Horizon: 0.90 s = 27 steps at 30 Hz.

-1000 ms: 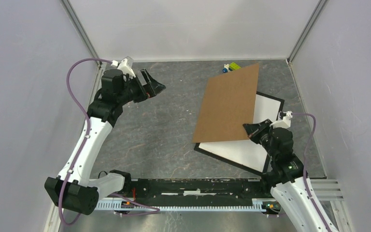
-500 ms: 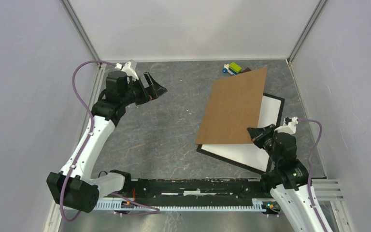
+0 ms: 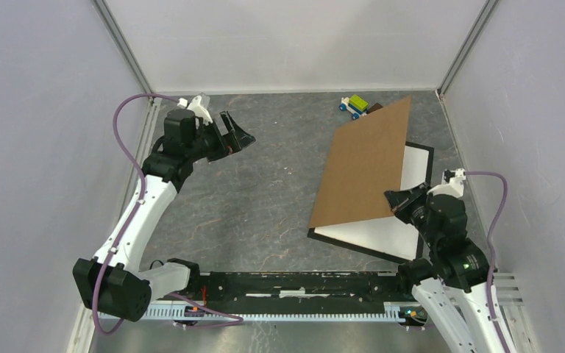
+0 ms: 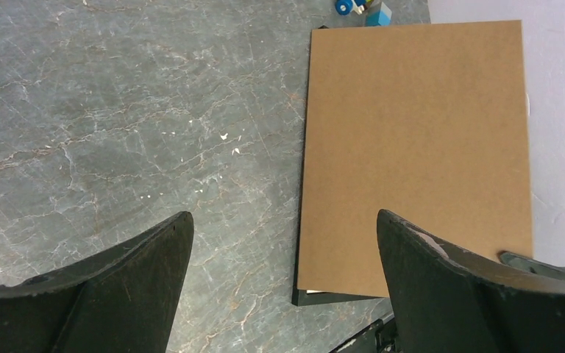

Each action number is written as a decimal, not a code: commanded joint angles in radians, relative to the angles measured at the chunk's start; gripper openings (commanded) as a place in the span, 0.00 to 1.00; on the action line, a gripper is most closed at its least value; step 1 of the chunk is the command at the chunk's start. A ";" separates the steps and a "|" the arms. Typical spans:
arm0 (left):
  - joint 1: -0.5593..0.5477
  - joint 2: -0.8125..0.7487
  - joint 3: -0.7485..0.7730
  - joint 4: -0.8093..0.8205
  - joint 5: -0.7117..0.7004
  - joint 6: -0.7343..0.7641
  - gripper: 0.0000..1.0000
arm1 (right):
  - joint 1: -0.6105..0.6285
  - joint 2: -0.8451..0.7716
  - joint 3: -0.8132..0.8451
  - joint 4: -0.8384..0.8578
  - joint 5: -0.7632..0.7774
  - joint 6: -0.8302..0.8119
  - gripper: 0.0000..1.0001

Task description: Put the photo into the frame

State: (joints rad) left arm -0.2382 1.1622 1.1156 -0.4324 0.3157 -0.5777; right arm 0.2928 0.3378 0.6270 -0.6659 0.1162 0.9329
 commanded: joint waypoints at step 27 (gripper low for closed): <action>-0.014 0.008 -0.013 0.055 0.019 0.045 0.99 | 0.001 -0.017 0.106 0.066 0.087 0.014 0.00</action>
State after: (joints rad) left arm -0.2447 1.1687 1.1057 -0.4160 0.3199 -0.5777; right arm 0.2935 0.3443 0.7223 -0.7586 0.1776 0.9195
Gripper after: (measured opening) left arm 0.993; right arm 0.020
